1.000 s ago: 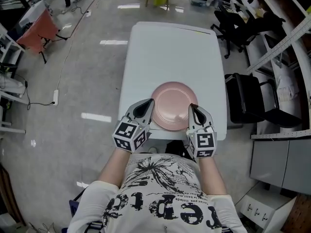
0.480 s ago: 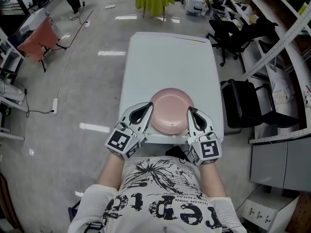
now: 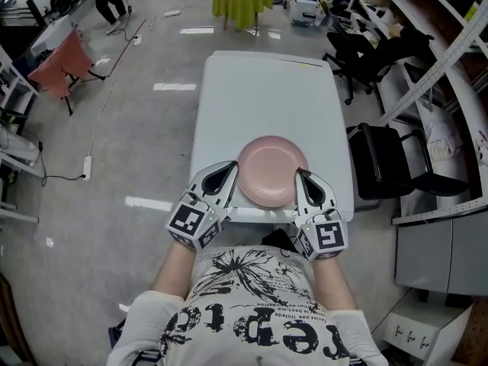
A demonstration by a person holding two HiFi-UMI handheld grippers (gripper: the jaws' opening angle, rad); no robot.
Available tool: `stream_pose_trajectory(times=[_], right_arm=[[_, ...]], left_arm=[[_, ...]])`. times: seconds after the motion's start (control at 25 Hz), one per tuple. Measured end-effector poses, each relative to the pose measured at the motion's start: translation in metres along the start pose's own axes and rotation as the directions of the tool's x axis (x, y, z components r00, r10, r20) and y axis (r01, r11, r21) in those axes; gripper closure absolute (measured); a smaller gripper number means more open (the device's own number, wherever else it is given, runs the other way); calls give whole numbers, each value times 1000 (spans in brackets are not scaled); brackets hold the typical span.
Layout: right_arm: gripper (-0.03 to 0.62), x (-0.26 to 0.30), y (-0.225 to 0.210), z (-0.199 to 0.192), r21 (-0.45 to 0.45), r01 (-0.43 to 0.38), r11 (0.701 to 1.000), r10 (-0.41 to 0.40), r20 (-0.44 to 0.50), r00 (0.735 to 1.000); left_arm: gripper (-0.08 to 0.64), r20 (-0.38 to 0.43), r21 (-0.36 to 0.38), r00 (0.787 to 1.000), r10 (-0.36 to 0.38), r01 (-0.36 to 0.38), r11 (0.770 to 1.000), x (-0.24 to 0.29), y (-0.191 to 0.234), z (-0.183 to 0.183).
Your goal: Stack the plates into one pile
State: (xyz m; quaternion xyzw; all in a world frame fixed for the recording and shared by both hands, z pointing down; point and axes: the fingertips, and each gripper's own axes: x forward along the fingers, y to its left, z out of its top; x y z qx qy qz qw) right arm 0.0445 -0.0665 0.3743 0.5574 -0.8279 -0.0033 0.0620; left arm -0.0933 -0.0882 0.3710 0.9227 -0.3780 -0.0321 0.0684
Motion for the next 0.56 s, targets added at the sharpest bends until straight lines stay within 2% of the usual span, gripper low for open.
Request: stream_pose_trajectory(times=[0.24, 0.56], right_arm=[[588, 2, 2, 8, -9, 25, 1000, -25, 19, 1000], [588, 2, 5, 1, 32, 25, 999, -25, -15, 1000]], left_arm=[[551, 6, 9, 1000, -3, 3, 1000, -6, 2, 5], [551, 2, 12, 1000, 8, -8, 1000, -12, 4, 5]])
